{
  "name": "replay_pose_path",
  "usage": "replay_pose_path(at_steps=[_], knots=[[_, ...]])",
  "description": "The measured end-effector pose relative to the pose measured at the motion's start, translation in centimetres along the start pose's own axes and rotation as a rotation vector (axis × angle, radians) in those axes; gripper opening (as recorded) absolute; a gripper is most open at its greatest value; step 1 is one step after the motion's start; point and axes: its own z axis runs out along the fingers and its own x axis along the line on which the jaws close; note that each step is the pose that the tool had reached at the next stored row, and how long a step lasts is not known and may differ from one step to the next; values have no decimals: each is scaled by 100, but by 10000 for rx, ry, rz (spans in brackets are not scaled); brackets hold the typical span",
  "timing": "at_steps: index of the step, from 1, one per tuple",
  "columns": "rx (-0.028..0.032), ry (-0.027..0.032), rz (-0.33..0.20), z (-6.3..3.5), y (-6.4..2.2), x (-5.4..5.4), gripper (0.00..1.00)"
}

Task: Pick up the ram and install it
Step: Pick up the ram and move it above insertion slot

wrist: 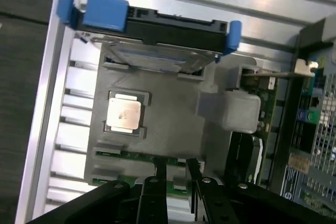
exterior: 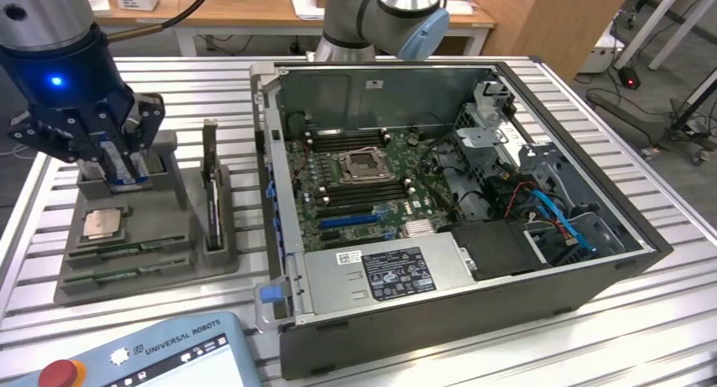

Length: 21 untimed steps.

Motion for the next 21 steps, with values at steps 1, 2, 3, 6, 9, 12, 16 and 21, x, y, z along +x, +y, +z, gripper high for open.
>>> replay_pose_path(at_steps=[1, 2, 3, 6, 9, 12, 16, 21], knots=[[-4, 8, -180, 0, 0, 0, 29], [-9, 15, -359, 1, 0, 0, 29], [-13, 23, -540, 1, 0, 0, 29], [-27, 46, -1089, 2, 0, 0, 29], [-40, 68, -1633, 4, 0, 0, 29], [-54, 92, -2184, 5, 0, 0, 29], [-71, 122, -2907, 7, -1, 0, 29], [-93, 159, -3821, 9, -1, 0, 29]])
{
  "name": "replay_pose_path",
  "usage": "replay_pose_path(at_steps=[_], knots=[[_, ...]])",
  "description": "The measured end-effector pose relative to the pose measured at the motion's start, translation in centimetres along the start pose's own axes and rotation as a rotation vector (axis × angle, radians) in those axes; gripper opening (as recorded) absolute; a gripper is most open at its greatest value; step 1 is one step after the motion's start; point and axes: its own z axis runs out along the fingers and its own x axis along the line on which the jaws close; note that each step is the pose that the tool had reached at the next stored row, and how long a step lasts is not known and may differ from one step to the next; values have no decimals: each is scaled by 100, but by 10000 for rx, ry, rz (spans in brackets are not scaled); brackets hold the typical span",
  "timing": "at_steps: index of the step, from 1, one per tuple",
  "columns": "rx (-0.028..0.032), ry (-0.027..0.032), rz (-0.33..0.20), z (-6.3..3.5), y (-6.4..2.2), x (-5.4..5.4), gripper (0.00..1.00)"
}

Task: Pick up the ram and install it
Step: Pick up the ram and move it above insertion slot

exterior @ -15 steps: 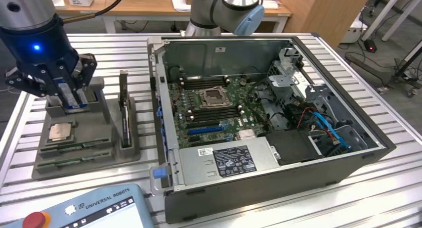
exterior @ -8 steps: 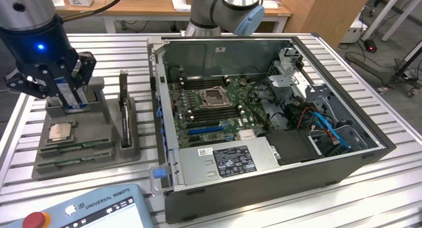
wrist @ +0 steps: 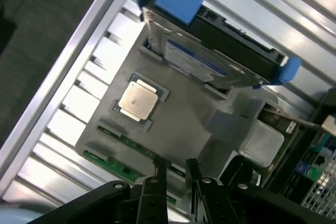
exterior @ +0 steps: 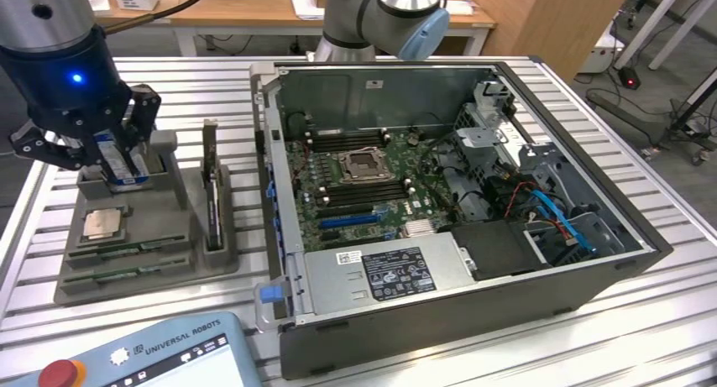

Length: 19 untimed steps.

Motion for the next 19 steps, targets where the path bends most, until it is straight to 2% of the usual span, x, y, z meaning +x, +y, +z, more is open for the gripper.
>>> replay_pose_path(at_steps=[19], knots=[[-42, 173, -3442, 1, 0, 0, 29]])
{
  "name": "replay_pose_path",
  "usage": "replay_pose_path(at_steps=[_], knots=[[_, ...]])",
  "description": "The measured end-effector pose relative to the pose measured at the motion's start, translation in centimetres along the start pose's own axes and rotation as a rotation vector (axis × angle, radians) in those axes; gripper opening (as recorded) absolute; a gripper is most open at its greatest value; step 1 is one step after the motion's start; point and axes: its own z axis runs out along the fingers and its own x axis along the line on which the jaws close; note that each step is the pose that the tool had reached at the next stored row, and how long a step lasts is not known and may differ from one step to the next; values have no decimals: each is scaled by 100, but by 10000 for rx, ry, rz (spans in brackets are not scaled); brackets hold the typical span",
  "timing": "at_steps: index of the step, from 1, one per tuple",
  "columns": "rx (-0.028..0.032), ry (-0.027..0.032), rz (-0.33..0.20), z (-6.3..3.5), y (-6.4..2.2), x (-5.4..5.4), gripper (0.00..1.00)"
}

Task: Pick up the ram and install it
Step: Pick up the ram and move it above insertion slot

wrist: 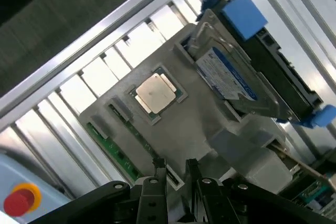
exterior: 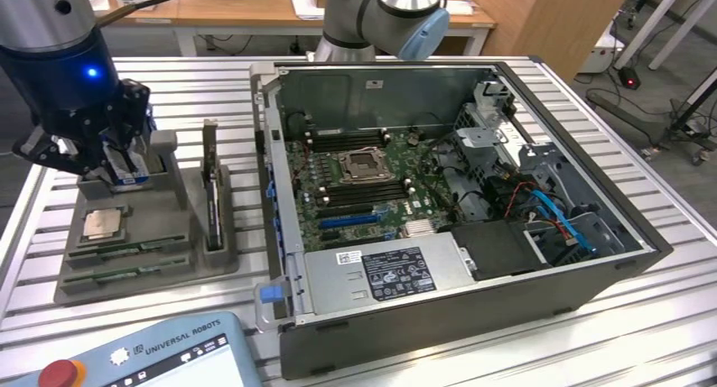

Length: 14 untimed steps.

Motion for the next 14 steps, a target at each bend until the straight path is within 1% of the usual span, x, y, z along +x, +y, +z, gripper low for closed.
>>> replay_pose_path(at_steps=[14], knots=[[-20, 138, -2542, 1, 0, 0, 29]])
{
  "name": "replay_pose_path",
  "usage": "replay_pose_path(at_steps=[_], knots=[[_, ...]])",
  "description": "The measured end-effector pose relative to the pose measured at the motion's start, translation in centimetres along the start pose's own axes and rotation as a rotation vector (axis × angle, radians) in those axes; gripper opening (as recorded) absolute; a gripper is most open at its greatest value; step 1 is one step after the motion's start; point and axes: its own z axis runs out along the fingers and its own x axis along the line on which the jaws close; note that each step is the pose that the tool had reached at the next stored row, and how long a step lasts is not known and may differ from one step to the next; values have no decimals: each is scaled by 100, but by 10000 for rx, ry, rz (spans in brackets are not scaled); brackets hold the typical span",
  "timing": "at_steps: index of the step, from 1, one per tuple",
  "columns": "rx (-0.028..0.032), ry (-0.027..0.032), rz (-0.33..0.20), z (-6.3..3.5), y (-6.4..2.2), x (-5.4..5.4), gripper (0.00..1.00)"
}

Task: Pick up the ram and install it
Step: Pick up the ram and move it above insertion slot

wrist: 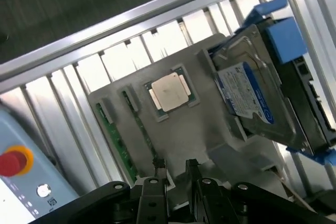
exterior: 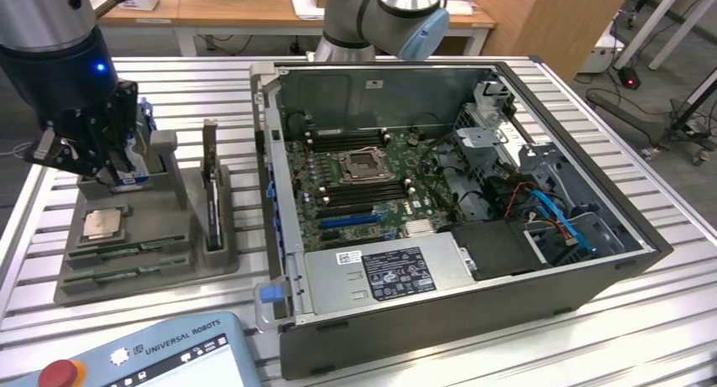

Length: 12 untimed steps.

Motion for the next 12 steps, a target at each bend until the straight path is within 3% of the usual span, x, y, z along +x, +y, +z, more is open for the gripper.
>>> replay_pose_path(at_steps=[12], knots=[[-15, 128, -2183, 0, 0, 0, 29]])
